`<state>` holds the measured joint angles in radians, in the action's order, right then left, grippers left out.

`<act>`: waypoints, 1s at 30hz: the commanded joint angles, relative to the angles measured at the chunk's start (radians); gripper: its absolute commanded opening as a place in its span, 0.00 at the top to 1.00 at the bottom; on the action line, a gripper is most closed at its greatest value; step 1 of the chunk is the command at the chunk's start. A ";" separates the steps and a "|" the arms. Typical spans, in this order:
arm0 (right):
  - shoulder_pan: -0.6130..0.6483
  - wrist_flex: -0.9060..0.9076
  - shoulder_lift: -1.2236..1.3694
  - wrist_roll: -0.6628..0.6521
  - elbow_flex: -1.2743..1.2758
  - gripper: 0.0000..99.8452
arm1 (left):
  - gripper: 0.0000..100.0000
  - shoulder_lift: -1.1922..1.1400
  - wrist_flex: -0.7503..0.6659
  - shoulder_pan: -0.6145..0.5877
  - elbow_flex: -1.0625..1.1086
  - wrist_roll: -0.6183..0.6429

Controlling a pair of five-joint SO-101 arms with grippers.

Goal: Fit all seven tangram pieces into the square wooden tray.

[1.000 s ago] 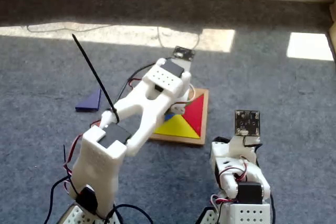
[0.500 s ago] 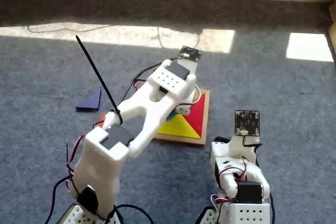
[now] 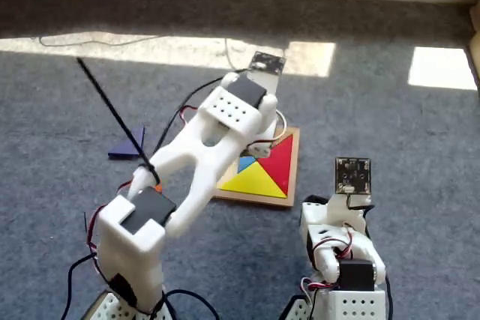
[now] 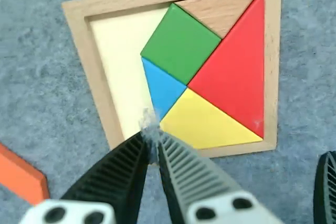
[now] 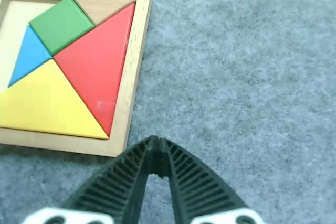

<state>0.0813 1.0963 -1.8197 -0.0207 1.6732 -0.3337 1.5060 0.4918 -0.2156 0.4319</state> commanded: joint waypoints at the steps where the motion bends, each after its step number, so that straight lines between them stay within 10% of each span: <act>1: -0.010 0.001 -0.015 0.000 0.151 0.99 | 0.99 0.186 0.035 -0.082 0.045 0.014; 18: -0.010 0.001 -0.015 0.000 0.151 0.99 | 0.99 0.460 0.017 -0.657 0.274 -0.546; 30: -0.010 0.001 -0.015 0.000 0.151 0.99 | 0.76 0.460 0.006 -0.722 0.455 -0.744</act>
<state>0.0813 1.0963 -1.8197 -0.0207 1.6732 0.0806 1.5290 -0.2186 0.2202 -0.3000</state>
